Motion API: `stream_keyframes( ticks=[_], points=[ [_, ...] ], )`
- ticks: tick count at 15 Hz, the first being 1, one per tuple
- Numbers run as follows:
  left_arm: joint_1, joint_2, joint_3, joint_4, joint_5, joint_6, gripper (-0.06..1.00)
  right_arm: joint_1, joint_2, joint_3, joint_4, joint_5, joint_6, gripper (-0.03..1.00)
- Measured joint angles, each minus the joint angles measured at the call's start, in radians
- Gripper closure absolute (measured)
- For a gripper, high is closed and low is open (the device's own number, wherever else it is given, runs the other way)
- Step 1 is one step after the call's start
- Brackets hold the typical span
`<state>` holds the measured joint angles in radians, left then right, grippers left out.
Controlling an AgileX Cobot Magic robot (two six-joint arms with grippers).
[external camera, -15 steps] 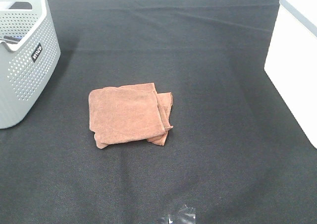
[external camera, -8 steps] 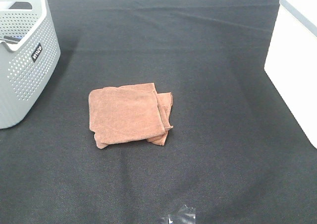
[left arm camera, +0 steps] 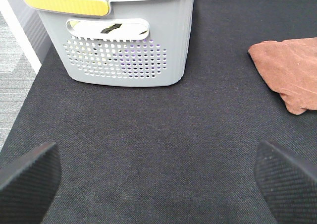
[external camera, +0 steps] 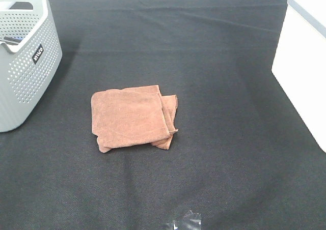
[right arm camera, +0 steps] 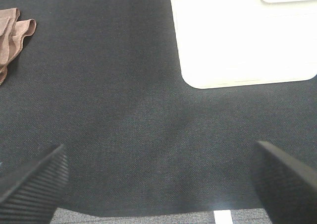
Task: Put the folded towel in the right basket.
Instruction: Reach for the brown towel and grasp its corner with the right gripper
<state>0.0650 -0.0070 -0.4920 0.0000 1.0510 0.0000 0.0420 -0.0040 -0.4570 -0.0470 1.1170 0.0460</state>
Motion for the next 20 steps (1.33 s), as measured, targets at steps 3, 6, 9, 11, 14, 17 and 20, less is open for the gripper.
stream_keyframes(
  ticks=[3,6,9,11,14,17,20],
  points=[
    [0.000,0.000,0.000,0.000,0.000,0.000,-0.05,0.000,0.000,0.000,0.000,0.000,0.000,0.01],
    [0.000,0.000,0.000,0.000,0.000,0.000,-0.05,0.000,0.000,0.000,0.000,0.000,0.000,0.01],
    [0.000,0.000,0.000,0.000,0.000,0.000,-0.05,0.000,0.000,0.000,0.000,0.000,0.000,0.01],
    [0.000,0.000,0.000,0.000,0.000,0.000,-0.05,0.000,0.000,0.000,0.000,0.000,0.000,0.01],
    [0.000,0.000,0.000,0.000,0.000,0.000,-0.05,0.000,0.000,0.000,0.000,0.000,0.000,0.01],
    [0.000,0.000,0.000,0.000,0.000,0.000,-0.05,0.000,0.000,0.000,0.000,0.000,0.000,0.01],
    [0.000,0.000,0.000,0.000,0.000,0.000,-0.05,0.000,0.000,0.000,0.000,0.000,0.000,0.01]
  ],
)
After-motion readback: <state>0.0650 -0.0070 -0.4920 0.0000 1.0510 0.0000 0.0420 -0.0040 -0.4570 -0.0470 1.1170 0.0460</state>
